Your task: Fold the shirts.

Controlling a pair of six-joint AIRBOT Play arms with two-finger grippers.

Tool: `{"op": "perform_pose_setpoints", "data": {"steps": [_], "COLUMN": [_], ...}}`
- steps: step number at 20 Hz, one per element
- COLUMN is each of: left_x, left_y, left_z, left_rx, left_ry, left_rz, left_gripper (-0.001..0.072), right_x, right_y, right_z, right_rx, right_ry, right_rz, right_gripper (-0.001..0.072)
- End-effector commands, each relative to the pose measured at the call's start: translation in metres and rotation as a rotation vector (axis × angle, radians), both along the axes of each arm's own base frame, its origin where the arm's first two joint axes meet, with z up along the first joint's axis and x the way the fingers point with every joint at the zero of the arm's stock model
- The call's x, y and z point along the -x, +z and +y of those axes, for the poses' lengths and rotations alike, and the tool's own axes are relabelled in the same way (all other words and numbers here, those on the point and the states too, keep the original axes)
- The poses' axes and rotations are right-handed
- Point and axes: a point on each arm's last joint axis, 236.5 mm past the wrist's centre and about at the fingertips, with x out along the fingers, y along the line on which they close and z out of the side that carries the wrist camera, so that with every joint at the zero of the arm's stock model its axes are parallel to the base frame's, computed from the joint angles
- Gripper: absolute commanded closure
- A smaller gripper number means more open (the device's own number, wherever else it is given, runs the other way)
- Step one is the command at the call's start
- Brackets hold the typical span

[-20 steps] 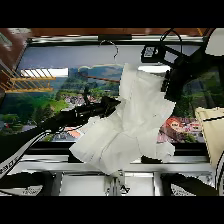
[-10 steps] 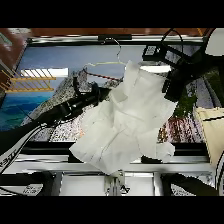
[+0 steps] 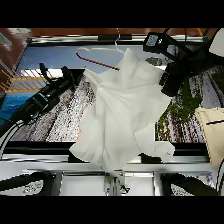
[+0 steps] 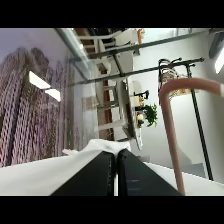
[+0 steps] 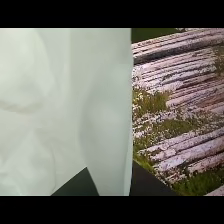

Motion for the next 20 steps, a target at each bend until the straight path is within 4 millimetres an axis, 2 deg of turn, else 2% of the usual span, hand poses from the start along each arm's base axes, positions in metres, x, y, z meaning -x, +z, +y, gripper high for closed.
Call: {"op": "perform_pose_setpoints", "data": {"steps": [1,6,11,14,18,20], "left_x": [-0.001,-0.007,-0.008,-0.010,-0.011,-0.009], "left_y": [0.024,0.030,0.032,0.038,0.068,0.078], "left_z": [0.027,0.057,0.061,0.065,0.069,0.068], "left_rx": [0.029,0.040,0.042,0.042,0.054,0.060], "left_ry": [0.008,0.051,0.058,0.066,0.051,0.040], "left_rz": [-0.073,-0.095,-0.100,-0.112,-0.188,-0.215], "left_gripper": [0.0662,0.0662,0.0662,0.0662,0.0662,0.0662], "right_x": [0.005,0.018,0.022,0.023,0.024,0.021], "right_y": [0.002,0.005,0.008,0.007,-0.001,0.000], "right_z": [0.004,0.027,0.038,0.036,0.018,0.016], "right_rx": [-0.022,-0.097,-0.132,-0.123,-0.050,-0.041], "right_ry": [-0.002,0.082,0.141,0.138,0.102,0.093], "right_rz": [0.011,0.044,0.041,0.050,0.070,0.057], "right_gripper": [0.0649,0.0649,0.0649,0.0650,0.0649,0.0649]}}
